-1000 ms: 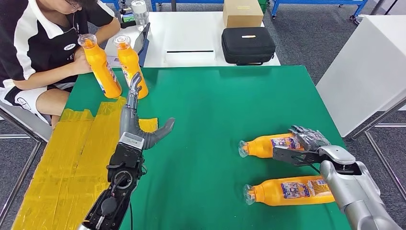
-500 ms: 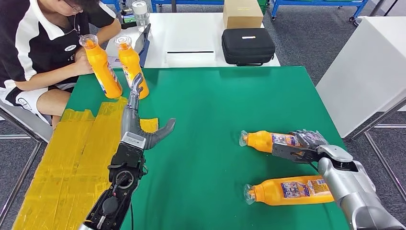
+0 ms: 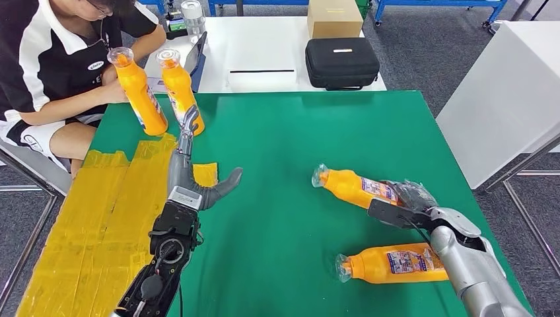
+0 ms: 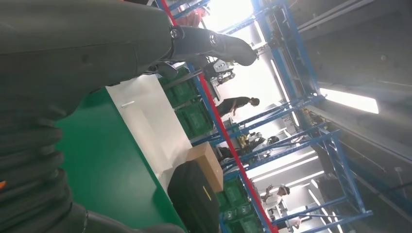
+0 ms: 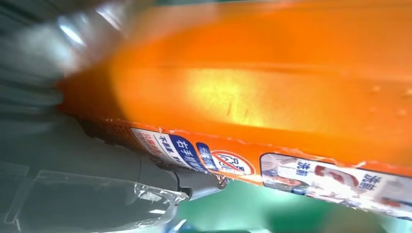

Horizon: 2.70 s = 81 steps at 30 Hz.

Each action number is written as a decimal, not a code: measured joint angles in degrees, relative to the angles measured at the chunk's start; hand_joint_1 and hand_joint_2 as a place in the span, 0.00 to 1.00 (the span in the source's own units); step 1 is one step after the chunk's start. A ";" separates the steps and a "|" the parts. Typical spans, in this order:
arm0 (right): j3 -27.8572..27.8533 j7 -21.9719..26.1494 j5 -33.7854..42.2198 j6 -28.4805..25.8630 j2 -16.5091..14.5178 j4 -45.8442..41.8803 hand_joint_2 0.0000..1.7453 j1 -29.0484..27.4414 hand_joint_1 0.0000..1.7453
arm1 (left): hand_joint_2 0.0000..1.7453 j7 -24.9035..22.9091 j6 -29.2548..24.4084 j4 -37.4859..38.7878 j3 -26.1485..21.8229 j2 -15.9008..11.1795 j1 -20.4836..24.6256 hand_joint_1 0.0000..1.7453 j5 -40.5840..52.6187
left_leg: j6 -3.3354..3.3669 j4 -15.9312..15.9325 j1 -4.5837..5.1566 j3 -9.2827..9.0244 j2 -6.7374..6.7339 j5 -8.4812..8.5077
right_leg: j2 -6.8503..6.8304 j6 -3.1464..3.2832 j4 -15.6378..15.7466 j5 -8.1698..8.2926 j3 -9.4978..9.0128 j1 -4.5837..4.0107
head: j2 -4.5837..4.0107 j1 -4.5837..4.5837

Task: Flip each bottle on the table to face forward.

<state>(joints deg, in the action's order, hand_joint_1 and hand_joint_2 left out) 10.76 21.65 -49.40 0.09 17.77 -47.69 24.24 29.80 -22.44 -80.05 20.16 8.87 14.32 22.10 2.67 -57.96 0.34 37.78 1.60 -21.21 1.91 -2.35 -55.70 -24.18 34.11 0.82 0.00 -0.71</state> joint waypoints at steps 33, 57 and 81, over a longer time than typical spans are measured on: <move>-5.72 9.47 47.21 19.12 -16.10 -4.57 1.00 6.32 1.00 | 1.00 -7.27 33.50 5.60 2.55 -0.72 6.32 0.00 -20.77 | -0.02 0.00 -0.01 0.07 -0.04 0.03 | 0.02 0.00 -0.03 0.00 0.13 0.03 | 0.00 0.02; 11.28 9.65 34.35 13.17 -24.43 1.10 1.00 4.78 1.00 | 1.00 -10.11 33.71 6.89 3.16 -0.69 7.09 0.00 -24.59 | -0.03 0.00 -0.06 0.08 -0.03 0.03 | 0.01 0.03 -0.03 -0.02 0.17 0.00 | 0.00 0.01; 17.96 10.70 32.99 11.75 -26.33 2.75 1.00 4.85 1.00 | 1.00 -9.35 29.47 6.93 3.07 -0.69 6.65 1.00 -22.28 | -0.03 0.00 -0.05 0.09 -0.03 0.03 | 0.01 0.03 -0.03 -0.02 0.16 0.01 | 0.00 0.03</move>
<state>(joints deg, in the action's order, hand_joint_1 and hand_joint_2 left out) 28.72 32.34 -16.41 11.84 -8.57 -44.95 29.09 20.45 7.03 -73.12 23.23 8.17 20.97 -0.18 2.64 -57.96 0.30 37.87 1.57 -21.18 1.93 -2.32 -55.73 -24.20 34.27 0.83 0.00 -0.68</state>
